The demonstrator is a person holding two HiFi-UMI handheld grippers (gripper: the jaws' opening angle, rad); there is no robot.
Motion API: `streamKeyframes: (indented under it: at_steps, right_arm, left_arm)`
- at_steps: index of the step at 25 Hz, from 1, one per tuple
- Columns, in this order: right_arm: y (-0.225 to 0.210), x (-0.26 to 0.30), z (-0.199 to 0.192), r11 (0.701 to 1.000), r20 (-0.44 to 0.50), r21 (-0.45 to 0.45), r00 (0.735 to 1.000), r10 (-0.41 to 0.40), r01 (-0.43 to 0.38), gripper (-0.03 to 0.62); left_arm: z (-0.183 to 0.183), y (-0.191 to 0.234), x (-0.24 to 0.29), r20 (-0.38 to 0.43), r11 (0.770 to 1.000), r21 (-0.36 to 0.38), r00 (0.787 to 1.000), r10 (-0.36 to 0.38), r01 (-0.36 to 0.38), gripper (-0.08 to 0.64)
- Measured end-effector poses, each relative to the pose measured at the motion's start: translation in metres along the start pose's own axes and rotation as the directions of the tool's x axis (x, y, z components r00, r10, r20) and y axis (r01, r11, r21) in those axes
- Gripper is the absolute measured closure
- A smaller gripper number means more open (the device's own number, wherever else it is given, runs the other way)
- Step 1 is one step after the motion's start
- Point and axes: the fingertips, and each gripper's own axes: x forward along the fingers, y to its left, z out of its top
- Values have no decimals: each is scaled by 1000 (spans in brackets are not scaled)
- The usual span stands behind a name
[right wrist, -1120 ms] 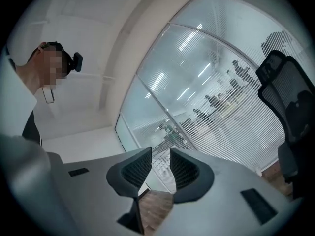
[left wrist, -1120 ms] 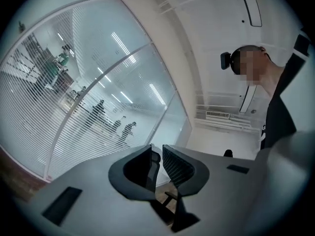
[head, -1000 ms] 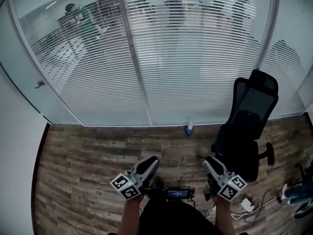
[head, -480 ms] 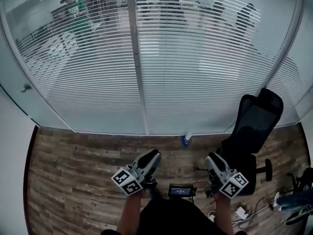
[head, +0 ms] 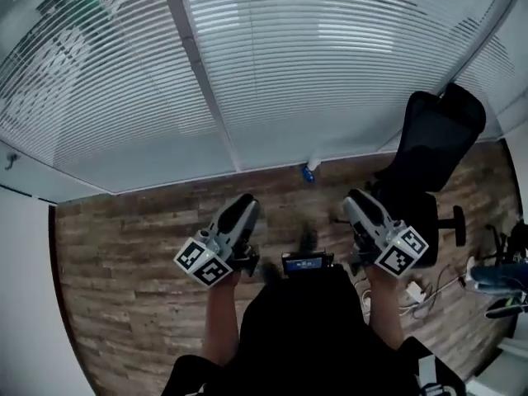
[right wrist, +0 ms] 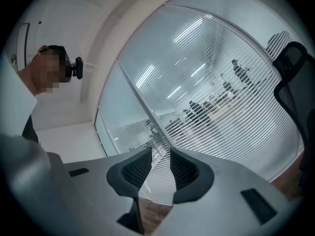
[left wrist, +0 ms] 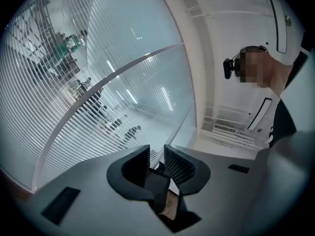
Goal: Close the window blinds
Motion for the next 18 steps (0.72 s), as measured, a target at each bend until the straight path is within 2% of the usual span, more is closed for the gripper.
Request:
streamKeyframes:
  at_steps: [4,11,13,18]
  right_arm:
    - [-14,43,27,998,14,6,998,68,-68,491]
    - [-84,126,60,979,-44,68,980,195,-191,491]
    - [-88,132,63,972,-71,78,971,227,-221,491]
    - [-117,136,73,966,-113,95,961,252,-242,491]
  left_arm:
    - [22,16,25,-9,998,55,999,43,-43,474]
    - [47,73,105,39,983,91,987,156,-159,472]
    - [49,76,111,54,977,88,980,190,-194,468]
    - [40,83,134,34,959,94,963,266,-268,451]
